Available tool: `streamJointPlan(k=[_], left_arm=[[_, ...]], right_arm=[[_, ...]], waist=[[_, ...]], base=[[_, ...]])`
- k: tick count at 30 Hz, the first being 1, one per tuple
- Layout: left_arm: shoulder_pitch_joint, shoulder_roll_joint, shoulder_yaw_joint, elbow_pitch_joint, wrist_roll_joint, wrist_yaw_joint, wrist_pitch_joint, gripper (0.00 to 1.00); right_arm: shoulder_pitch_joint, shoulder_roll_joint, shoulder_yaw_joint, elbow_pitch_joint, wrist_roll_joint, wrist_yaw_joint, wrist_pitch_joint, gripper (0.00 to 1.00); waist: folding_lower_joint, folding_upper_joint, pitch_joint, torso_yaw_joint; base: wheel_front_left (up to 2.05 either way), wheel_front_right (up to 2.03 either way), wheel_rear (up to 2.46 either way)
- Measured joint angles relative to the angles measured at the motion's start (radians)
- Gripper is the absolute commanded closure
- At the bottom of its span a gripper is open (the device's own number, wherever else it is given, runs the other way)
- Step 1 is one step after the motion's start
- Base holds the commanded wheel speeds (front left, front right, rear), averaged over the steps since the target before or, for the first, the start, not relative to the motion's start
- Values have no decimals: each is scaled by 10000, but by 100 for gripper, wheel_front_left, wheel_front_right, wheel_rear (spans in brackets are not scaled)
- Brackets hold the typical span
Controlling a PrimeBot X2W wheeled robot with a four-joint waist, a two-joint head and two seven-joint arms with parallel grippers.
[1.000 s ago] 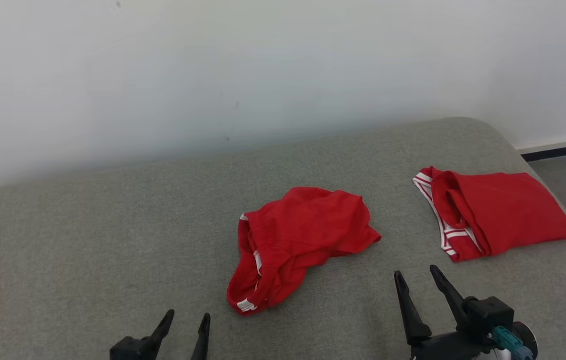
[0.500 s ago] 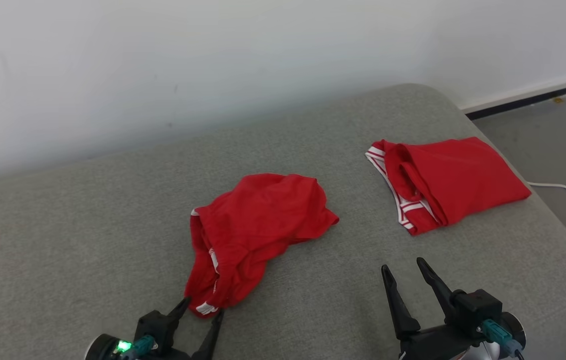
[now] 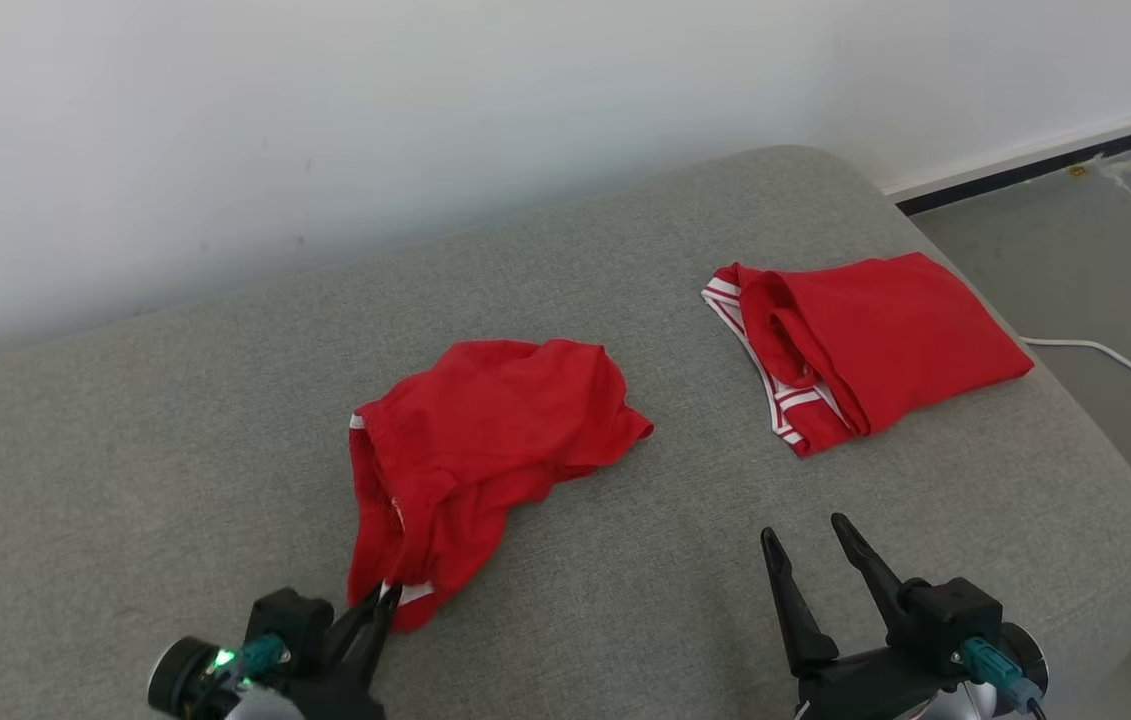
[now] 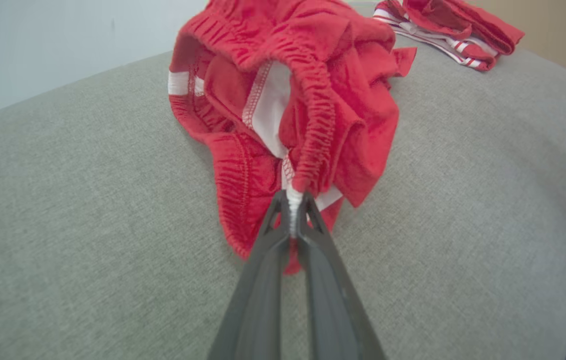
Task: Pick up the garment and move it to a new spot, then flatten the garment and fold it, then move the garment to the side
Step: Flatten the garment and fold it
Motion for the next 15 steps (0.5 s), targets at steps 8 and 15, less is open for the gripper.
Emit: streamJointPlan(k=[8, 15], left_arm=[[-1281, -268, -205, -819, -546, 0, -38, 100], [-2872, -692, -497, -1411, -1225, 0, -48, 100]], right_arm=[[-97, 0, 13, 27, 54, 0, -33, 0], [-156, 2, 88, 140, 134, 0, -90, 0]], waist=[[0, 0, -29, 25], [-1, 1, -61, -207]], base=[[0, 0, 0], [0, 0, 0]])
